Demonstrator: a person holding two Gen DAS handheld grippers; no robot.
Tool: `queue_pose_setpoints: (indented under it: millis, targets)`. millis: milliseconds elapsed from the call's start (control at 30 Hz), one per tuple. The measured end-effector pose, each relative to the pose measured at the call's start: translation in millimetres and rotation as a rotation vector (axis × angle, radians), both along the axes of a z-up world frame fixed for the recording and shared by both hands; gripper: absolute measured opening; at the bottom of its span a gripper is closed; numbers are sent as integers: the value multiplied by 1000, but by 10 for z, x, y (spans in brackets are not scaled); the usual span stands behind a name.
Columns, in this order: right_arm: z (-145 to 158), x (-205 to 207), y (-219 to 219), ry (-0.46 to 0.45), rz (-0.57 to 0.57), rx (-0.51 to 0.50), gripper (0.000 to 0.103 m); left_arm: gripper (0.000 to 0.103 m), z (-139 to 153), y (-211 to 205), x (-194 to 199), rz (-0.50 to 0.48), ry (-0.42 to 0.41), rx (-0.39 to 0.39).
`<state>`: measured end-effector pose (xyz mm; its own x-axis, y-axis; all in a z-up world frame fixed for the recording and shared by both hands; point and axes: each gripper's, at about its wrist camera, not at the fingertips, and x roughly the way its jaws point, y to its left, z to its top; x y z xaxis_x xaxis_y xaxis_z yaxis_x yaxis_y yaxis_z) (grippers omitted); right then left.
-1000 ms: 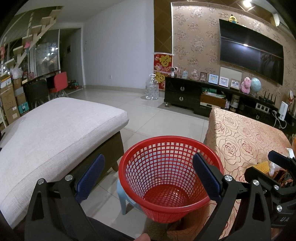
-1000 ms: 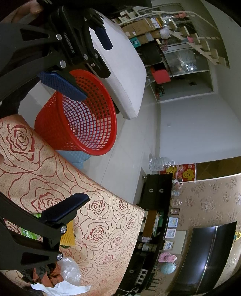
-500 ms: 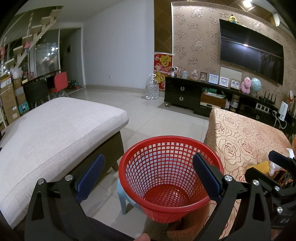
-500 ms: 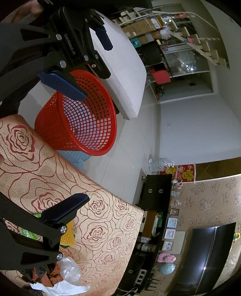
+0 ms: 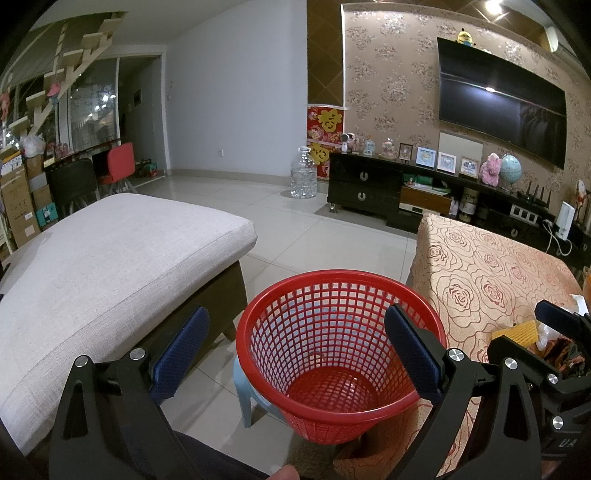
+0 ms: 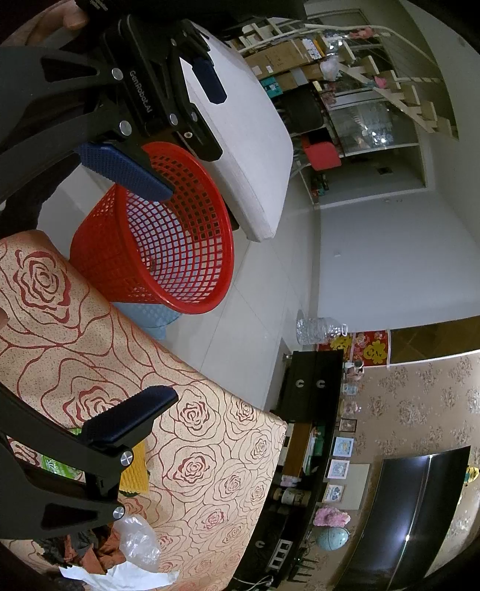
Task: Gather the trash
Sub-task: 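Move both tools over the table toward the trash pile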
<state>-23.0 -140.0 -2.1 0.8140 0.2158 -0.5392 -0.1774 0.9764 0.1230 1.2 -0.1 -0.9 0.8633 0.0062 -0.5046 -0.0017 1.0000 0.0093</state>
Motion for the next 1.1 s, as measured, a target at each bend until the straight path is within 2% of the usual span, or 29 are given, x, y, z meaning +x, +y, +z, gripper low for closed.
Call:
queue_pose_setpoints:
  millis: [300, 433, 467, 633, 833, 1000, 1100]
  targets:
    - [3, -29, -26, 1, -3, -3, 97, 92, -20, 5, -4, -3, 0, 3]
    - [54, -104, -179, -8, -28, -9, 97, 92, -34, 44, -21, -13, 0, 6]
    - [81, -123, -239, -14, -43, -14, 97, 92, -119, 14, -13, -15, 3, 4]
    - [256, -320, -744, -56, -183, -30, 97, 92, -115, -59, -9, -42, 10, -7]
    - [299, -564, -1478, -49, -365, 24, 97, 92, -67, -260, -51, -104, 13, -3]
    - [240, -778, -1845, -45, -465, 41, 97, 92, -100, -600, -92, -206, 38, 11]
    - [199, -853, -2025, -40, -508, 53, 97, 92, -157, -911, -115, -290, 55, 54]
